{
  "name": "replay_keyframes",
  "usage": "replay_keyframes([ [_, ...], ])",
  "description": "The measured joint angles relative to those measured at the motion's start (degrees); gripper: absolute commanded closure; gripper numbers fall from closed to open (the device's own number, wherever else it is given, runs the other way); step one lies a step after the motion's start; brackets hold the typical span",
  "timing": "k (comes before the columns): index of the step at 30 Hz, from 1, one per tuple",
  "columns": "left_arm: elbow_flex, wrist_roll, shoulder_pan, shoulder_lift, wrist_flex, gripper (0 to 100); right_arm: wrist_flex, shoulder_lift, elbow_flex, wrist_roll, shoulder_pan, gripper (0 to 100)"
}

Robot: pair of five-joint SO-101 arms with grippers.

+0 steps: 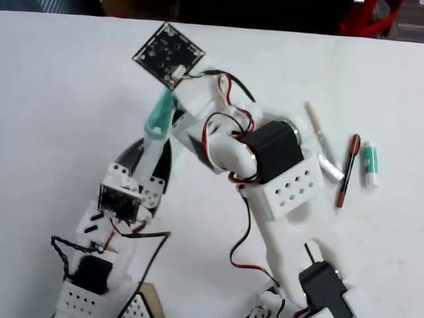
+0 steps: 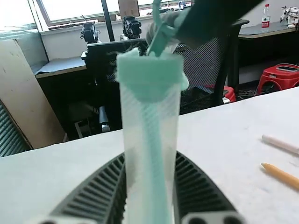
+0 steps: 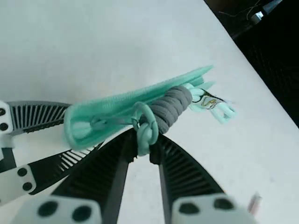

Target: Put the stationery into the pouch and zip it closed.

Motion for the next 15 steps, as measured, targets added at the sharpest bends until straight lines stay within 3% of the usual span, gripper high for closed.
replay_keyframes([
  [15,-0.1,0.1,0.4,-0.1,0.4,92,-7.9,7.1,0.0,0.0,4.4,97.9],
])
